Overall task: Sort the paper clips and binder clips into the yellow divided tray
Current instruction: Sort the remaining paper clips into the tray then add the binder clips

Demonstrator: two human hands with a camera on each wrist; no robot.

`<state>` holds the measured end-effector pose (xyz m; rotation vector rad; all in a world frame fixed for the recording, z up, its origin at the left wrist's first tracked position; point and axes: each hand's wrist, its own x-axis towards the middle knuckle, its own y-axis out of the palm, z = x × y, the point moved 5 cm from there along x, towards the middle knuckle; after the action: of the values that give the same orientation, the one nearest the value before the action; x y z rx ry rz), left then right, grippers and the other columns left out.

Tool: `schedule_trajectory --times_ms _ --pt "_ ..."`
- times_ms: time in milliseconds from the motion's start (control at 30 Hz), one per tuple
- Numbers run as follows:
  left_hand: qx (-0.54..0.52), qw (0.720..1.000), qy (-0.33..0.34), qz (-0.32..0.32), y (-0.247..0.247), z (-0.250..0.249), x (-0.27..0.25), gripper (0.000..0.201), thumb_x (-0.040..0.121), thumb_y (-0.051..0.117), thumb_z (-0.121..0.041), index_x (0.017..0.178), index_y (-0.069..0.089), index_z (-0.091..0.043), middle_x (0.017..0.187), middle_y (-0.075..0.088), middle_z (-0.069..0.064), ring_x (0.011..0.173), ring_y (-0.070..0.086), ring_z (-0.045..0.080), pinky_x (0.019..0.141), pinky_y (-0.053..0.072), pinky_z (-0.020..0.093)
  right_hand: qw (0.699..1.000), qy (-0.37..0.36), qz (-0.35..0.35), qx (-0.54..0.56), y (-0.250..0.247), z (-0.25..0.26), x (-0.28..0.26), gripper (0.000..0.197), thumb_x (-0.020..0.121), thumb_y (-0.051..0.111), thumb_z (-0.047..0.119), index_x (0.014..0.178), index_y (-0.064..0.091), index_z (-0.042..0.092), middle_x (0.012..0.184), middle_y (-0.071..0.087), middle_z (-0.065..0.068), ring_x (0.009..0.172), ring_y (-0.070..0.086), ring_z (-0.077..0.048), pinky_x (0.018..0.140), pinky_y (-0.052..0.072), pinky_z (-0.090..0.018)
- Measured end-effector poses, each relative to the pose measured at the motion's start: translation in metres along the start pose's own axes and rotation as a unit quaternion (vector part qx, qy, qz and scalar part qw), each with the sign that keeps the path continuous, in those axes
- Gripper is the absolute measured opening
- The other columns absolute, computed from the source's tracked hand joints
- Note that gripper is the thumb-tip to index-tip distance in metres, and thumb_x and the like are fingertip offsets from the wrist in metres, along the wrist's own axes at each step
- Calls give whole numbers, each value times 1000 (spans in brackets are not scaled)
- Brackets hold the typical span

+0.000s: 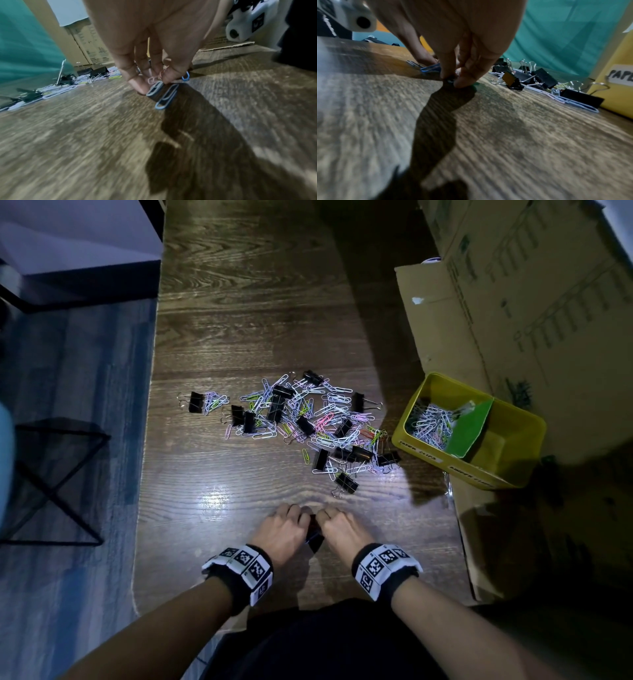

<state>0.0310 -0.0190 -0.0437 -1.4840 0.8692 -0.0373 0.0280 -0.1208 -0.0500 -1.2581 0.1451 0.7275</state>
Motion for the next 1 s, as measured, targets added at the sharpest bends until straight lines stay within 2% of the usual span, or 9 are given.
schedule_trajectory --times_ms 133,233,400,500,600,667,767,900,1000 --pt "33 999 31 -30 -6 3 1 34 56 80 -30 74 62 -7 64 63 8 57 62 24 39 47 27 998 14 24 51 2 -9 0 33 88 45 -7 119 50 4 110 60 -19 98 61 -34 80 48 -38" --pt "36 999 9 2 -5 11 2 35 73 65 -39 82 63 -6 71 64 9 64 63 25 44 49 30 994 25 15 107 -3 -16 -4 25 88 49 -2 111 53 7 97 61 -17 88 62 -33 68 47 -33" --pt "-4 1000 -10 -9 -22 14 9 37 84 46 -34 98 58 -2 92 62 16 86 62 35 61 52 38 974 46 -13 223 -2 -26 -2 9 87 58 10 92 64 16 85 62 -9 81 60 -24 71 47 -26" --pt "-57 998 -40 -7 -19 23 14 37 89 46 -28 119 48 -6 115 55 15 108 52 34 84 44 41 960 55 -10 274 -10 -31 -3 5 87 63 13 88 68 11 79 59 1 77 53 -12 72 39 -18" --pt "-167 982 -76 -44 -18 39 20 26 78 56 -23 102 61 -12 98 65 11 92 61 32 76 46 34 941 75 -11 330 -15 -44 -9 3 84 69 22 82 69 20 79 63 5 79 57 -11 78 42 -20" --pt "-273 953 -128 -41 -17 55 24 6 71 65 -16 76 64 -16 72 65 4 69 60 24 65 43 27 916 91 -24 390 -24 -54 -16 9 83 71 21 77 66 26 83 69 1 80 61 -12 81 49 -26" --pt "-474 862 -177 -27 -31 72 37 27 69 66 4 60 59 -19 46 55 -8 45 49 6 56 38 23 880 105 -71 459 -48 -70 -27 12 82 71 15 77 65 24 87 72 -4 75 63 -11 78 52 -25" --pt "-608 788 -94 -32 -103 49 64 28 75 58 13 60 55 -11 56 56 2 44 47 5 51 40 20 821 107 -187 529 -88 -96 -47 17 79 72 9 74 67 25 78 71 3 70 65 -5 76 54 -23" --pt "-641 764 -16 -71 -168 16 98 26 70 57 7 57 59 -16 53 54 0 44 45 5 46 38 14 797 112 -254 537 -122 -120 -61 19 79 71 9 74 67 27 74 70 7 69 64 -2 72 52 -16"
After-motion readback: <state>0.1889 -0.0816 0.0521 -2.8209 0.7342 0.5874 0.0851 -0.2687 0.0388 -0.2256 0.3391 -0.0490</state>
